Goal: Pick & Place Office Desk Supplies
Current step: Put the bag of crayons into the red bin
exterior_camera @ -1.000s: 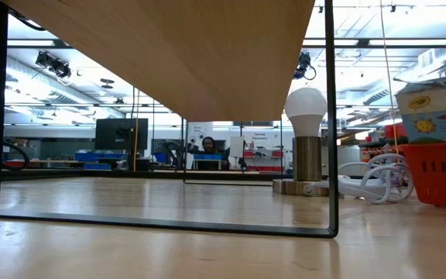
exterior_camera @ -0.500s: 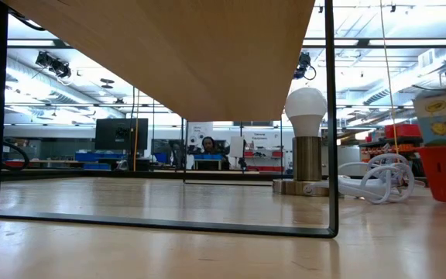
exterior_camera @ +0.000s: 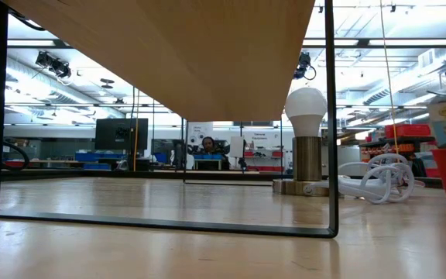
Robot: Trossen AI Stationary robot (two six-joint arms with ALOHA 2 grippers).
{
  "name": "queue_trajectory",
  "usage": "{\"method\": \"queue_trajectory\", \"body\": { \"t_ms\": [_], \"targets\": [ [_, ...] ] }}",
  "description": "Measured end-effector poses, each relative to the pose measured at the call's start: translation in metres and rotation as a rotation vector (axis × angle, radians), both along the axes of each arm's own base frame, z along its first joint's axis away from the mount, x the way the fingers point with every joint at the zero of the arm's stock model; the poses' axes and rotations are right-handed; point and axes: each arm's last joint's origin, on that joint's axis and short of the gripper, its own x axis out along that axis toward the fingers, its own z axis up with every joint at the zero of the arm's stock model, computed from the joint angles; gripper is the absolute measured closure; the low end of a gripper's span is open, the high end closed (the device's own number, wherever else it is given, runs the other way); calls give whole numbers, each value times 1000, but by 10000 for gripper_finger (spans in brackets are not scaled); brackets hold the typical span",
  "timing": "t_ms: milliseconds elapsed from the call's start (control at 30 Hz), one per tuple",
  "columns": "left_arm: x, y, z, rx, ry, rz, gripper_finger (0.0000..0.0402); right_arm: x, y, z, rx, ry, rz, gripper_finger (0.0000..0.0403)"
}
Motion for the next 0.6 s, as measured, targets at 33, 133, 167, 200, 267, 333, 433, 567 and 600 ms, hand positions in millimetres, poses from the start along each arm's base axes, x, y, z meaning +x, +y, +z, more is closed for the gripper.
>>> {"method": "queue_trajectory", "body": {
  "t_ms": [33, 133, 167, 200, 267, 333, 433, 567, 600],
  "targets": [
    [0, 0, 0, 0, 0, 0, 351, 0, 0, 0, -1, -1, -7, 403],
    [0, 0, 0, 0, 0, 0, 351, -1, -1, 2, -8, 2, -19, 403],
    [0, 0, 0, 0, 0, 0, 351, 0, 0, 3, -4, -2, -18, 403],
    [0, 0, 0, -1, 0, 0, 351, 0, 0, 5, -2, -9, -15, 403],
    [0, 0, 0, -1, 0, 0, 351, 2, 2, 10, -13, -42, 4, 403],
    [0, 0, 0, -1, 0, 0, 351, 2, 4, 16, -37, -79, 25, 403],
    [0, 0, 0, -2, 0, 0, 351, 3, 5, 24, -81, -130, 54, 403],
    [0, 0, 0, -3, -1, -1, 351, 2, 1, 30, -178, -171, 84, 403],
    [0, 0, 0, -3, -1, 0, 351, 2, -1, 31, -199, -188, 87, 403]
  ]
}}
